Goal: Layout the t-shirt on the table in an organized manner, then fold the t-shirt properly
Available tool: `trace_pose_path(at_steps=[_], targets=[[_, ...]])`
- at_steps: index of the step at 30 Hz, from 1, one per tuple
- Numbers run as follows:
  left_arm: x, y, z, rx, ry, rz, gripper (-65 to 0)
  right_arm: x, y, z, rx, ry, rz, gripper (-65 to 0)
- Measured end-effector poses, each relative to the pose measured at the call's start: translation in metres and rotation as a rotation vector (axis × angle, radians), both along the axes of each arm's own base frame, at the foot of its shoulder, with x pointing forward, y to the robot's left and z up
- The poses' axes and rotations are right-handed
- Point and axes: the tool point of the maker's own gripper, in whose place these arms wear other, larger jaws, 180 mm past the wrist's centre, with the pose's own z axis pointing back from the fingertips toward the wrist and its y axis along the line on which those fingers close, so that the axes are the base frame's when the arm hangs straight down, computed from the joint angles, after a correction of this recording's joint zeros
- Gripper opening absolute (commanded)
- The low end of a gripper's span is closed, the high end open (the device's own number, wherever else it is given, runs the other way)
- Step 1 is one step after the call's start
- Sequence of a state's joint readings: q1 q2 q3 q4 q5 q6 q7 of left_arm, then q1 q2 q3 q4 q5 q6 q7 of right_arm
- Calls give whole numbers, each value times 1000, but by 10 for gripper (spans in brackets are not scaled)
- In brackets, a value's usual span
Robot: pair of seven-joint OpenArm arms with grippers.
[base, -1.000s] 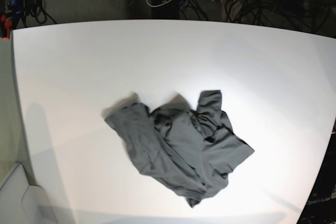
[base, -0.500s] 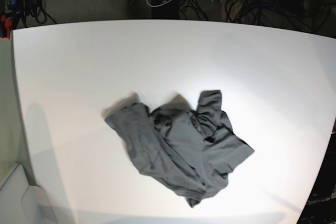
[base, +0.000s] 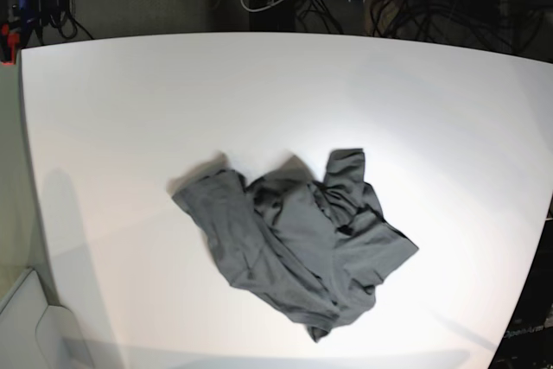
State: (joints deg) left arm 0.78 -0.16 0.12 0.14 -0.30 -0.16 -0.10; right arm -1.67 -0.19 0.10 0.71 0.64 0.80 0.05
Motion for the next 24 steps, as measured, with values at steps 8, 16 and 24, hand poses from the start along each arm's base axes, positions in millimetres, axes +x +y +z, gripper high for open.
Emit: trace_pose_path(at_steps=[8,16,24], targets=[[-2,1,0,2,5,-3,-647,-2,-3,2,-8,-52,1,-647],[-19,0,1,-2,8,-5,-647,-6,-3,3,-7,-45,4,-650],[-14,2,7,-2,16,-10,-647,-17,-3,3,-7,-30,3,-650]])
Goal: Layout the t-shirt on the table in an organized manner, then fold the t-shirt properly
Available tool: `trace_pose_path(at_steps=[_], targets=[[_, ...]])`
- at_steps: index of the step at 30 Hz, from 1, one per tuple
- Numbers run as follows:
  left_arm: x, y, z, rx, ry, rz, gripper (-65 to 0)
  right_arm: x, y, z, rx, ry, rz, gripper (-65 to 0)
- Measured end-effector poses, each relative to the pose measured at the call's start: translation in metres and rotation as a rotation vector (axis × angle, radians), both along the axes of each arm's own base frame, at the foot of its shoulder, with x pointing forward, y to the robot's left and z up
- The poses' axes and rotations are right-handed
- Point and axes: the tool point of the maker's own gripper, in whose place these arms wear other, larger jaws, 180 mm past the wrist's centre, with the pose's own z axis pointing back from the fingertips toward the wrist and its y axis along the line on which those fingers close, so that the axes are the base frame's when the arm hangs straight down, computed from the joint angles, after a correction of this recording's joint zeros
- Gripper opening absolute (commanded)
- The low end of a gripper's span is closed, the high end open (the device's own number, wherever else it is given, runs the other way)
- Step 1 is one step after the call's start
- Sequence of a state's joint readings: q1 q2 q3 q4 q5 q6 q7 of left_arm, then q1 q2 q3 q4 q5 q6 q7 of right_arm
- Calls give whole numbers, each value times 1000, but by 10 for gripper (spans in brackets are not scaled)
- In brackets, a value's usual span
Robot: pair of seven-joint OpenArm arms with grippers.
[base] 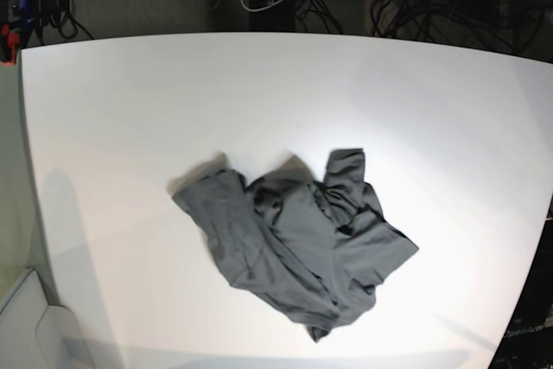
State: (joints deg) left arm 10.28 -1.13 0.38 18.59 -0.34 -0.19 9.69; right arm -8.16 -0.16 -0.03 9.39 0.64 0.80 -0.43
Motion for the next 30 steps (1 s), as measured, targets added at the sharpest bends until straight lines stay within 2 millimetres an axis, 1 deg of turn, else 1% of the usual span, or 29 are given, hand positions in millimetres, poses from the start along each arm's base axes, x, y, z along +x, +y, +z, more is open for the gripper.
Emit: trace_pose_path(at_steps=[3,5,7,10,11,14,17,19,21,22,23,25,27,29,30], targets=[[15,2,6,1,-32,-3,-647,2,0,0,0,-10,-1,-650],[19,1,12,-4,-67,-1,-647,-1,1,1,0,-18,-2,-650],[14,3,20,-7,-98,-8,-647,2,0,4,-3,-68,3,-650],[-5,10,34,5,-112,-16,-647,-4,-3,16,-10,-135,7,-650],[-8,15,39,10,-123,-23,-647,-6,-4,21,-13,-156,10,-650],[-8,19,56,13,-177,-40,-647,-11,-8,43,-21,-225,16,-650],[-3,16,71,4,-231,-44,-647,-2,-12,66,-32,-302,23,-650],[-11,11,79,-7,-234,-46,-647,6,-13,82,-36,-363,28,-650],[-20,12,89,-16,-235,-60,-647,3,-14,96,-39,-378,30,-650],[-24,17,94,-4,-235,-64,-647,-1,-16,104,-41,-383,35,-650],[-24,19,99,1,-243,-68,-647,-3,-17,111,-43,-394,41,-650],[-18,20,114,2,-285,-79,-647,-6,-21,129,-51,-417,48,-650],[-10,15,128,-11,-330,-79,-647,-2,-22,146,-55,-449,52,-650],[-2,8,145,-28,-374,-79,-647,11,-23,163,-56,-502,69,-650],[-2,6,154,-35,-389,-85,-647,16,-26,172,-59,-526,80,-650]])
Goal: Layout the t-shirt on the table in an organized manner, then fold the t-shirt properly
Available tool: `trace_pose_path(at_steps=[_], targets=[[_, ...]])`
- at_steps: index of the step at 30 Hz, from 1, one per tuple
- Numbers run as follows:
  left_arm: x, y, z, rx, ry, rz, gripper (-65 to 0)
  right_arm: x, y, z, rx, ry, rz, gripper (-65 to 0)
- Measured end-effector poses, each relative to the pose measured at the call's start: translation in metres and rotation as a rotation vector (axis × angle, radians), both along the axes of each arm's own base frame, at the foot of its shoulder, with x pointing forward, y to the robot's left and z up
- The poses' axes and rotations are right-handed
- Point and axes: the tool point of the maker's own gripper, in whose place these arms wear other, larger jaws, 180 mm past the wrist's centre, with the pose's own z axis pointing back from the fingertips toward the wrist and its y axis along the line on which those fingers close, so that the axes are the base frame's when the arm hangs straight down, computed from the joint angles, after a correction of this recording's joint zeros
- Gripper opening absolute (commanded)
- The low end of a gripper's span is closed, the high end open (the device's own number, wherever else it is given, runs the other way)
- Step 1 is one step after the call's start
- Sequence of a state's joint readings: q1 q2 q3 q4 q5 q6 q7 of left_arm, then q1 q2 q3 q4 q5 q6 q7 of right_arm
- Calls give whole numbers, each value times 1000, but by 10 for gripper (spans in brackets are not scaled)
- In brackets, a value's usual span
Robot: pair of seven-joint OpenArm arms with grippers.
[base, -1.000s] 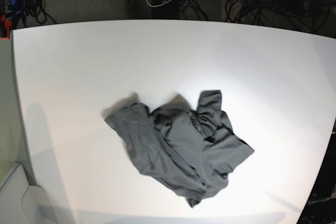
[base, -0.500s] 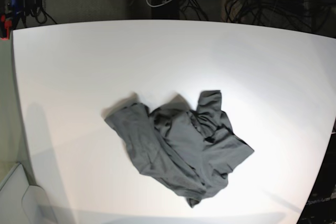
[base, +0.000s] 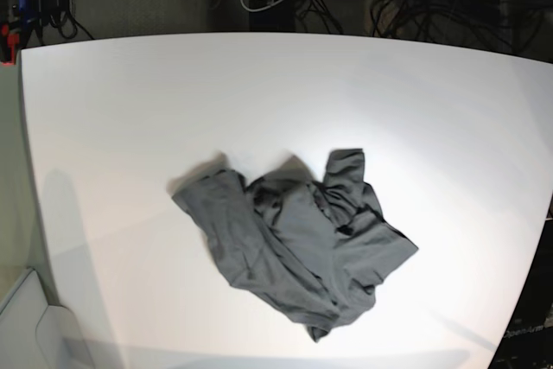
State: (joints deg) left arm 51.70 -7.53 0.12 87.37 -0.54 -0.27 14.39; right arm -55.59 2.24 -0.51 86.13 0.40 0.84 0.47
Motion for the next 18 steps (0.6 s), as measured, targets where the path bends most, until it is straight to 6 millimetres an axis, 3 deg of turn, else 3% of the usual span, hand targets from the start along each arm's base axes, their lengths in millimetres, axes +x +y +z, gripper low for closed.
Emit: trace_pose_path(at_steps=[3,7,12,18], targets=[[5,-1,24,-3,-40,-13,-647,13,-10,25,-23,-58,23,-650],[32,-6,60,-22,-152,-28,-647,36,-9,67,-28,-154,55,-650],[56,9,95,-22,-243,32,-646,78,-12,121,-45,-318,79,-650],[77,50,117,-35,-319,192,-645,88,-23,129,-79,-349,70,-650]])
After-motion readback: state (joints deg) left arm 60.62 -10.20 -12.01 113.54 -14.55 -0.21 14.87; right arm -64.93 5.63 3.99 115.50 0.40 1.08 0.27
